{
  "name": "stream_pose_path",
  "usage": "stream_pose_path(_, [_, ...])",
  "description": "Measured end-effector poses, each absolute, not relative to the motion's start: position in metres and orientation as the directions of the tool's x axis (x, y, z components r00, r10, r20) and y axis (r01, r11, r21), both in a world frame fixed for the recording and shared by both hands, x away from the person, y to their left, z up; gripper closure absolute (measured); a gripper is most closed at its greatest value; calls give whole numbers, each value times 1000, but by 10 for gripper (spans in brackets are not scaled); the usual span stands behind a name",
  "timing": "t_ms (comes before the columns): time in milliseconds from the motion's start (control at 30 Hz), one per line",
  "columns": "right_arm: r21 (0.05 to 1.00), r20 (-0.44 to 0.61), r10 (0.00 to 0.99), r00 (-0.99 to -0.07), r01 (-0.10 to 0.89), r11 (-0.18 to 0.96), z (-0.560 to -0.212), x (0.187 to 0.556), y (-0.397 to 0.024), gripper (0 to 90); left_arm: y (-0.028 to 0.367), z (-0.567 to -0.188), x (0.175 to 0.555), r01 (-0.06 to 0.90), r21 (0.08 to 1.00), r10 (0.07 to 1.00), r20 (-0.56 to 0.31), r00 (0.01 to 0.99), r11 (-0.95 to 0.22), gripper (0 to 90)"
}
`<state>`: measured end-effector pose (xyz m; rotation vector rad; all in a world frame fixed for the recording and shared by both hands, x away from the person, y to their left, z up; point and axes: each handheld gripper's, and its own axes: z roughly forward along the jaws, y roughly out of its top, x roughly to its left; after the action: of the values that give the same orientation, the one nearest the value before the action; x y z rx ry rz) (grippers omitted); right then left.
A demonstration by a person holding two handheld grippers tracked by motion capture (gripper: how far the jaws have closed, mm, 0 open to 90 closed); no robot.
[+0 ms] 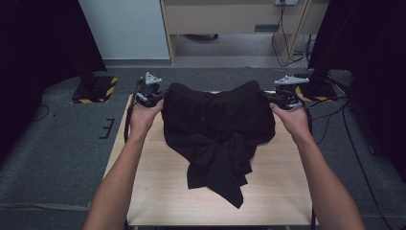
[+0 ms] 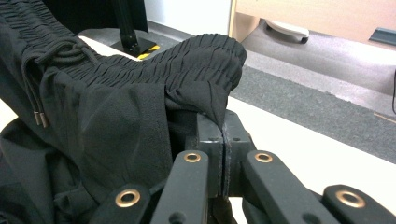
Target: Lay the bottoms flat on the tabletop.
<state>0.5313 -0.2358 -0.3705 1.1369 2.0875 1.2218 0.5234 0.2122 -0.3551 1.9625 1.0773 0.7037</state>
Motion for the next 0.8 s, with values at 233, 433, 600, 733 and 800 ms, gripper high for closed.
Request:
stream_pose_path(233, [847, 29, 834, -552, 457, 273, -379, 546, -234, 890, 211, -362, 537, 465, 813, 866, 90, 492, -349, 896])
stream_pose_path(433, [839, 55, 849, -526, 485, 246, -368, 586, -231, 890, 208, -364, 575, 498, 802, 886, 79, 458, -329, 896])
stream_pose_path(600, [839, 83, 945, -317, 533, 105, -364, 622, -231, 528, 203, -364, 611, 522, 819, 946, 74, 317, -239, 588])
stream_pose_path(733, [824, 90, 938, -334, 554, 117, -375, 616, -225, 294, 201, -368, 602, 498, 821, 933, 112, 341, -280, 547])
stream_pose_path(800, [824, 81, 929, -360, 549, 141, -382, 607, -224, 266, 199, -371, 593, 495, 813, 924, 129, 359, -306, 501])
